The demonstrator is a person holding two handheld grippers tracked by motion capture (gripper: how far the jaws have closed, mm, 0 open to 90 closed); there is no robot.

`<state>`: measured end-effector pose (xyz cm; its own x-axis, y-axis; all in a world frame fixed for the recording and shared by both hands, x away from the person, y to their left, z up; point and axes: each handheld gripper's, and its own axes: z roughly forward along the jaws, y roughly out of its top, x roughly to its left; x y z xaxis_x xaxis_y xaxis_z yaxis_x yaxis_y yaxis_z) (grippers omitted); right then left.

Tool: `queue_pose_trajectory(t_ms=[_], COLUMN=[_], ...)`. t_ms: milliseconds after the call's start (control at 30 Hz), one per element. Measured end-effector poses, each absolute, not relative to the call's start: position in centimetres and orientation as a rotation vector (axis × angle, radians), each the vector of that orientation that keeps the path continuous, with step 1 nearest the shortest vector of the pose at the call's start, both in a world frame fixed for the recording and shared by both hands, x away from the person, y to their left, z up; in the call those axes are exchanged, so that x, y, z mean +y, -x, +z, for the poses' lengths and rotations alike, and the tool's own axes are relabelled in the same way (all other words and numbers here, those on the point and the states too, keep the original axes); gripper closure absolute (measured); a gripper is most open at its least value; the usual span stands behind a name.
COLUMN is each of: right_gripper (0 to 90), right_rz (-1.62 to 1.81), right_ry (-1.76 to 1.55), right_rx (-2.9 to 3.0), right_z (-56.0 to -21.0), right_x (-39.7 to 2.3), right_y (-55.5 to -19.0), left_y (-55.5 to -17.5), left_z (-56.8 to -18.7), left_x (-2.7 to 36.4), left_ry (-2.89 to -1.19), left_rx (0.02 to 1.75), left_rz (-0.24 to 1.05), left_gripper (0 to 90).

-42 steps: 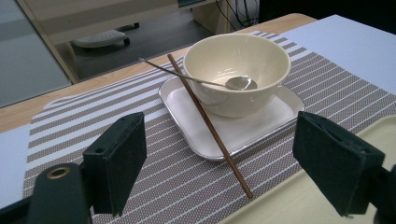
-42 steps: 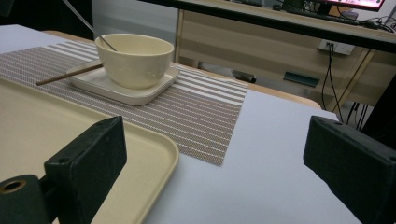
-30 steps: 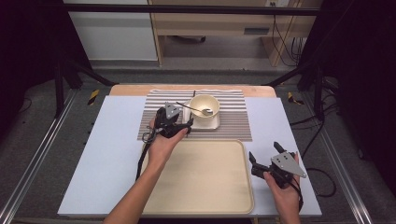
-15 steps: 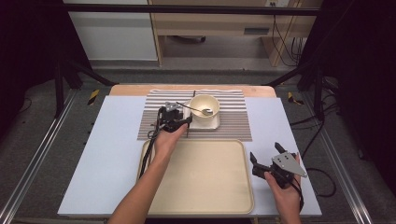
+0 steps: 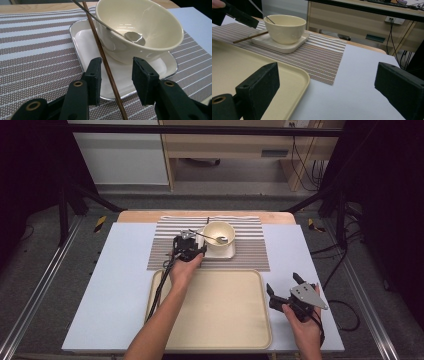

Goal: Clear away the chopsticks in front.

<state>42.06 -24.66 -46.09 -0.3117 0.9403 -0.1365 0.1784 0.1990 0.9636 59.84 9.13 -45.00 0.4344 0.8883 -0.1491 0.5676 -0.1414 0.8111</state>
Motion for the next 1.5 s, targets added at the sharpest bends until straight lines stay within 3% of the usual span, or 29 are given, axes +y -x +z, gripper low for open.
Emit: queue_pose_trajectory(t_ms=[333, 1500], right_gripper=[6.1, 6.1], right_rz=[1.187, 1.179], right_ry=[-1.066, -1.052], right_rx=[1.677, 1.71], right_z=[-46.1, -46.2], right_x=[-24.6, -24.3], right_y=[-42.1, -42.1], left_y=[-60.5, -61.4], left_z=[-45.4, -47.0], left_x=[8.4, 8.1], left_ry=[-1.859, -1.803], left_rx=[1.281, 1.376], left_rz=[0.517, 0.451], left_gripper=[61.1, 71.0])
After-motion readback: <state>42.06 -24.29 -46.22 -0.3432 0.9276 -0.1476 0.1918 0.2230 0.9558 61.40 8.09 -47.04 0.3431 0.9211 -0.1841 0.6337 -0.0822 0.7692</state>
